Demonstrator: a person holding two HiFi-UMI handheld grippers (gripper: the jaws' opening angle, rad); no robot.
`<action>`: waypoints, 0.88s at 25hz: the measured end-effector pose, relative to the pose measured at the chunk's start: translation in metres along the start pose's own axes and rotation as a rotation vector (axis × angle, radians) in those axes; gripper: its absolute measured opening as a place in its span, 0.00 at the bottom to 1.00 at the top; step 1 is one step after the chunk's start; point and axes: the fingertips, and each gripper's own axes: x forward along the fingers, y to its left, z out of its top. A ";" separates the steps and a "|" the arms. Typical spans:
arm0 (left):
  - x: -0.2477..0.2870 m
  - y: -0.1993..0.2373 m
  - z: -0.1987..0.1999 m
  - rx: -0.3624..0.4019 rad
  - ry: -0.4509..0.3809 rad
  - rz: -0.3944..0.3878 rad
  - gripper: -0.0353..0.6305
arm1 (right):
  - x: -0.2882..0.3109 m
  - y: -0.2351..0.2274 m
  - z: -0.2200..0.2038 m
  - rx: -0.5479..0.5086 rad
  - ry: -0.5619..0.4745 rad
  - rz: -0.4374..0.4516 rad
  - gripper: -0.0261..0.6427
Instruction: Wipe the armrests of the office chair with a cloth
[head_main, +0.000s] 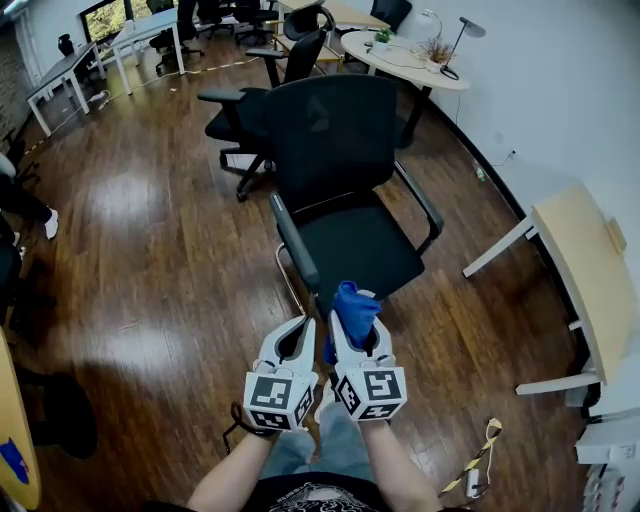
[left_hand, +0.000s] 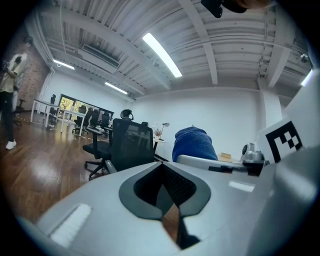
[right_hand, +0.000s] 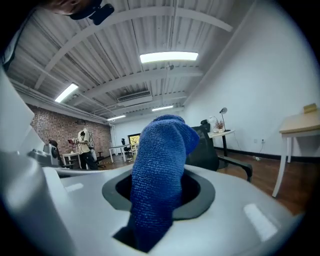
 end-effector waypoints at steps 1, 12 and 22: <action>-0.003 -0.002 0.007 0.000 -0.011 0.000 0.06 | -0.004 0.004 0.007 -0.006 -0.010 -0.004 0.25; -0.020 -0.022 0.031 -0.006 -0.042 -0.020 0.06 | -0.034 0.017 0.036 -0.028 -0.033 -0.016 0.25; 0.003 -0.043 0.027 -0.014 -0.039 -0.066 0.06 | -0.049 -0.009 0.041 -0.053 -0.033 -0.049 0.25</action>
